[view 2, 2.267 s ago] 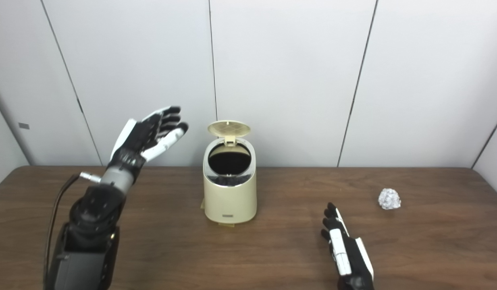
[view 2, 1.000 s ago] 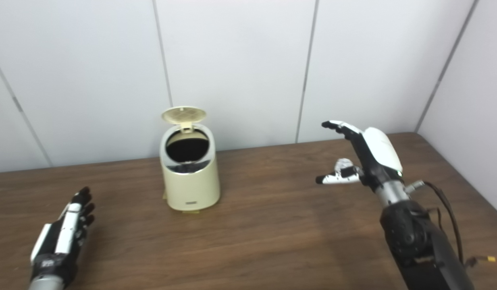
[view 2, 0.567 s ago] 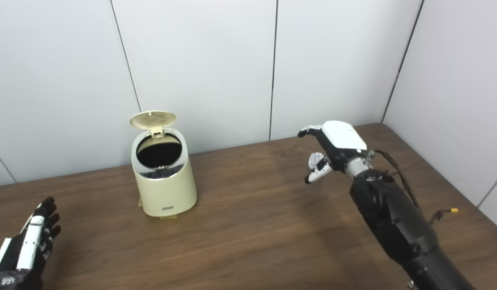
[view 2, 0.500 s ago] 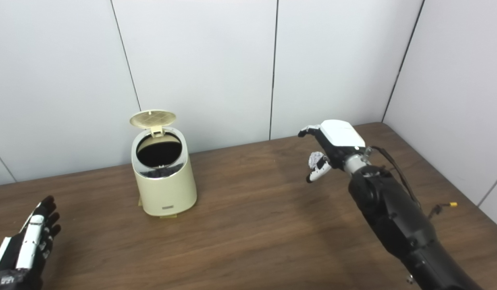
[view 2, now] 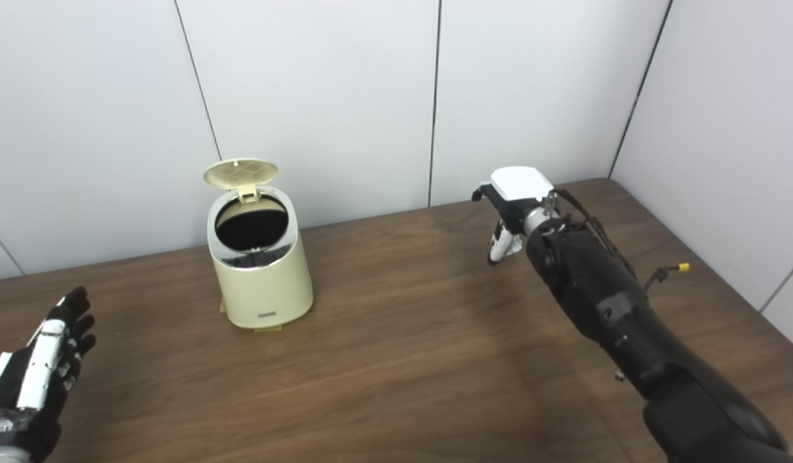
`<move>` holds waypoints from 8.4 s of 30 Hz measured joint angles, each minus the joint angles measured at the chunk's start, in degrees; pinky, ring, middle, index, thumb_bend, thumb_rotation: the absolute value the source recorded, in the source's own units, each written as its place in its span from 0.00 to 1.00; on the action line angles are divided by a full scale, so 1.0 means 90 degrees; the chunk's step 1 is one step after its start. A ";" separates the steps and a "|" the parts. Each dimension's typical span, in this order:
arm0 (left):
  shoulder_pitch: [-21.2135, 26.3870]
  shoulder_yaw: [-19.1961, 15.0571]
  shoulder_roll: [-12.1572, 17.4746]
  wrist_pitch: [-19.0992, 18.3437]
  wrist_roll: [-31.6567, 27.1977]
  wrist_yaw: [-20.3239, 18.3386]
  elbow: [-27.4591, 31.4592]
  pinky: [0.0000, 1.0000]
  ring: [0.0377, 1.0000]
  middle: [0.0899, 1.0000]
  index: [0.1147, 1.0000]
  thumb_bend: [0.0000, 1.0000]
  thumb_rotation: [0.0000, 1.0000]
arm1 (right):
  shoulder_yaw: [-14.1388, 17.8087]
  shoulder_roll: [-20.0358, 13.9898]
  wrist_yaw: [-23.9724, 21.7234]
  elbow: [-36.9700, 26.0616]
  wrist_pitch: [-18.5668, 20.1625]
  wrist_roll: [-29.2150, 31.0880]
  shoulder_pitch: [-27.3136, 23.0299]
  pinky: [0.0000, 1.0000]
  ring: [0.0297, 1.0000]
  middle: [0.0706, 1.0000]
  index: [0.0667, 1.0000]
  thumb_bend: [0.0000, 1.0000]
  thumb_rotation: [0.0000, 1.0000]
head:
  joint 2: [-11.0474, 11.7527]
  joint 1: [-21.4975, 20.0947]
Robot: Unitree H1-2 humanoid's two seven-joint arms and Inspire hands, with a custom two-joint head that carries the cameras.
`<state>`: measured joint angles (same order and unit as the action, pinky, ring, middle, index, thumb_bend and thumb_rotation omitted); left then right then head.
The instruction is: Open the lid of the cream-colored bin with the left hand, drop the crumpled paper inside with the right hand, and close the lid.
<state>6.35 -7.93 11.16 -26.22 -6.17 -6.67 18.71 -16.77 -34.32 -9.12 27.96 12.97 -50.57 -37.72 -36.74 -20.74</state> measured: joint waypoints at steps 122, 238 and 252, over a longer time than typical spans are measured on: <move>-0.0400 0.0667 -0.0617 0.1049 0.0740 0.0433 -0.0507 1.00 0.95 0.93 0.95 0.50 0.71 | -0.0204 0.3179 0.1518 -0.2059 -0.1747 0.0549 -0.0202 0.35 0.37 0.48 0.49 0.51 0.00 | 0.0244 0.2139; -0.0400 0.0702 -0.0568 0.1296 0.0975 0.0440 -0.0545 1.00 0.92 0.90 0.92 0.34 0.41 | -0.0730 0.2853 0.2413 -0.0792 -0.1390 0.0040 -0.0496 0.15 0.24 0.44 0.46 0.53 0.00 | 0.0342 0.1982; -0.0384 0.0705 -0.0610 0.1303 0.0977 0.0471 -0.0603 1.00 0.91 0.91 0.92 0.36 0.40 | -0.0802 0.2866 0.2497 -0.0793 -0.1194 -0.0179 -0.0534 0.44 0.63 0.70 0.66 1.00 0.16 | 0.0342 0.1982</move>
<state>2.89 -1.59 5.66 -14.49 2.62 -2.42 13.29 -23.99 -8.53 13.35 20.82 2.22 -52.18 -42.52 -33.66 -2.90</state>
